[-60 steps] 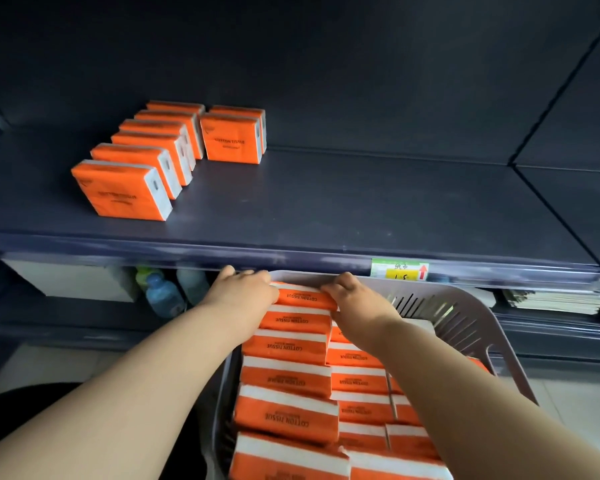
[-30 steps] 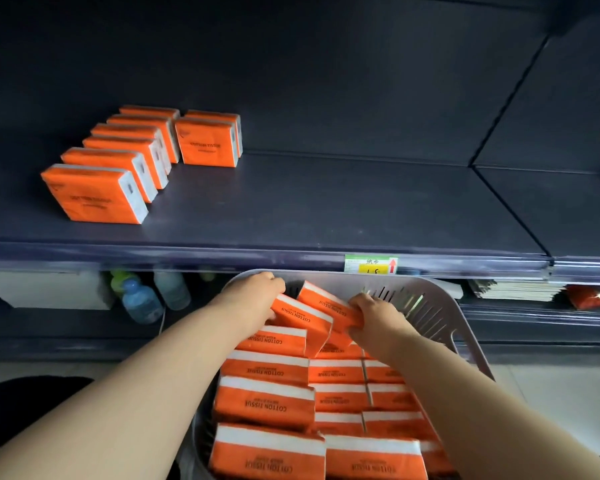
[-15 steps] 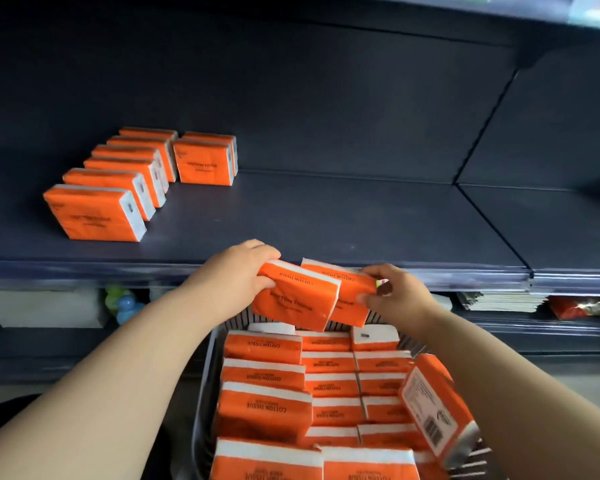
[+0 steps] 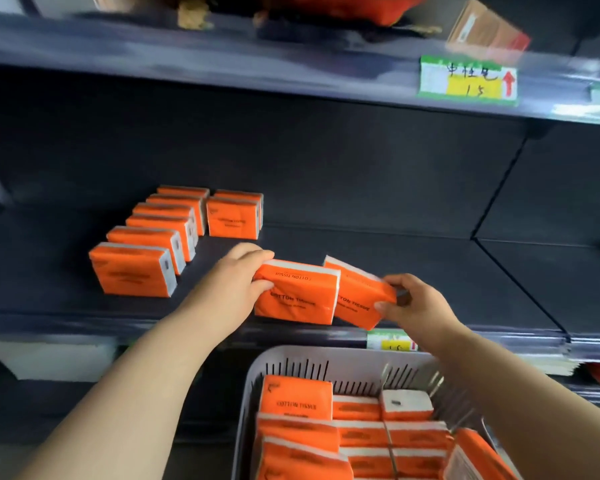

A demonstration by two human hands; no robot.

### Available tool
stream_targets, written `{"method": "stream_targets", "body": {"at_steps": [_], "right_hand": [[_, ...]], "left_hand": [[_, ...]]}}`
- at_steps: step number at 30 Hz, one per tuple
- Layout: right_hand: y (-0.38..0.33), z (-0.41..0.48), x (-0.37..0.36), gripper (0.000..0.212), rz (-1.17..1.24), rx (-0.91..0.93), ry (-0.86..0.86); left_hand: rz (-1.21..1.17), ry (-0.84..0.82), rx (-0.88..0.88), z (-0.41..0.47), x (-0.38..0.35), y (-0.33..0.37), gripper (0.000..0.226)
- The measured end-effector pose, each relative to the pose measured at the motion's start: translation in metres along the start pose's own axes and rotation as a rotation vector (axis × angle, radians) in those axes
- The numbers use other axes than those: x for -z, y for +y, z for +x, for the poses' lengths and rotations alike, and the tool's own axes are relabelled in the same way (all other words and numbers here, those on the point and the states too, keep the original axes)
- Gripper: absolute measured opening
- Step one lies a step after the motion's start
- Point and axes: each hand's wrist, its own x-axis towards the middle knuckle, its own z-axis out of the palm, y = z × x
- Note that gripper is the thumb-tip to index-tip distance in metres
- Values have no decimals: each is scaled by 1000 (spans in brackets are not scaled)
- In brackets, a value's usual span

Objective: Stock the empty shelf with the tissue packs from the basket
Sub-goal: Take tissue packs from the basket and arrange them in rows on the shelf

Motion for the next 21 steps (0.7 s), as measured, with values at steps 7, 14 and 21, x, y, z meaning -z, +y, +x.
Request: {"method": "stream_targets", "body": {"at_steps": [7,14,21], "right_hand": [[-44,51,-31,43,-127,76,3],[-92,105,-76,48,-150,138,-26],[-127,147,-132,41,-222,178,-99]], "left_hand": [[135,39,144,22,10,-34,48],[186,-42,243,37,8,-74,49],[171,-90,259,57,0,-79,38]]}}
